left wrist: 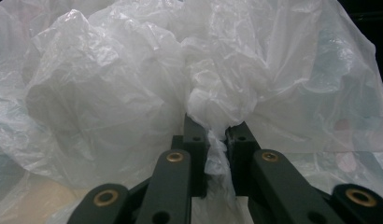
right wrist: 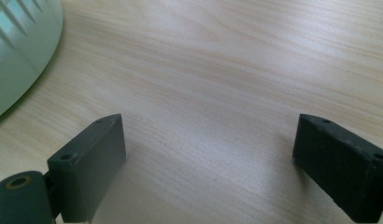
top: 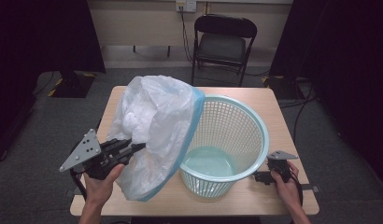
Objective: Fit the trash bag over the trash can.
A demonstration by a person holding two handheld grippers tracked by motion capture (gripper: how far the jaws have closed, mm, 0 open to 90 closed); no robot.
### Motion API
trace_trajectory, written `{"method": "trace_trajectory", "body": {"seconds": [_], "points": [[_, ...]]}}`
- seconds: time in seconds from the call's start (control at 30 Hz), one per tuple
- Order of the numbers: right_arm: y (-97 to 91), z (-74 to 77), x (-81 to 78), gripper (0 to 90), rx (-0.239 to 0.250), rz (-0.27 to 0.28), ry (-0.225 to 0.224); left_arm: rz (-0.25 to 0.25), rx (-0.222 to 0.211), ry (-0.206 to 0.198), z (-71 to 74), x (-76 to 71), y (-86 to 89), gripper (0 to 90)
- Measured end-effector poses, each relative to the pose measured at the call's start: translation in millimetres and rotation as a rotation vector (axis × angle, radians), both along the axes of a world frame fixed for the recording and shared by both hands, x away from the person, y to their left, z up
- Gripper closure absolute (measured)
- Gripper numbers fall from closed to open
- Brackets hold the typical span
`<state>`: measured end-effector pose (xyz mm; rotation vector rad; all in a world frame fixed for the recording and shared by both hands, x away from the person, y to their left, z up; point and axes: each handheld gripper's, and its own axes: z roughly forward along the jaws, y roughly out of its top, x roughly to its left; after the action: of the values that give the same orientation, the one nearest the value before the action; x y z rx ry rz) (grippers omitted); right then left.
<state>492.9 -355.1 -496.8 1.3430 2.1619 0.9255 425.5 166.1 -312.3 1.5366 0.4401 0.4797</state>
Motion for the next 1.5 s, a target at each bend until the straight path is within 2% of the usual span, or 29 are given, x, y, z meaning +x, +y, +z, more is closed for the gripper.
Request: {"method": "trace_trajectory", "body": {"seconds": [0.37, 0.57, 0.73, 0.93, 1.1, 1.17, 1.37, 1.43, 1.5], "points": [[0.0, 0.0, 0.0, 8.8, 0.000, 0.000, 0.000, -0.061, -0.023, -0.006, 12.6, 13.4, -29.8, 82.2], [-0.1, 0.1, 0.0, 8.8, 0.000, 0.001, 0.001, -0.102, 0.000, -0.011, 22.0, 19.0, -51.7, 82.1], [-0.1, 0.0, 0.1, 8.8, -0.001, 0.001, -0.001, -0.126, 0.021, -0.025, 36.0, 25.3, -66.4, 82.1], [-0.1, 0.1, 0.0, 8.8, 0.000, 0.000, 0.001, -0.168, 0.014, -0.044, 54.1, 30.7, -84.3, 82.2], [-0.1, 0.0, 0.0, 8.8, -0.001, 0.001, 0.000, -0.192, 0.048, -0.061, 65.7, 30.3, -102.9, 82.1], [-0.1, 0.0, 0.1, 8.8, -0.001, 0.000, 0.000, -0.204, 0.058, -0.057, 68.7, 31.8, -109.4, 82.1], [-0.1, 0.0, 0.0, 8.8, -0.001, 0.001, 0.000, -0.245, 0.096, -0.052, 68.7, 31.1, -125.8, 81.3], [-0.1, 0.1, 0.0, 8.8, -0.001, 0.000, 0.000, -0.251, 0.119, -0.049, 67.3, 31.6, -128.9, 77.6], [0.0, 0.0, 0.0, 8.9, 0.000, -0.001, 0.000, -0.259, 0.134, -0.042, 67.4, 31.6, -130.5, 70.3]]}}
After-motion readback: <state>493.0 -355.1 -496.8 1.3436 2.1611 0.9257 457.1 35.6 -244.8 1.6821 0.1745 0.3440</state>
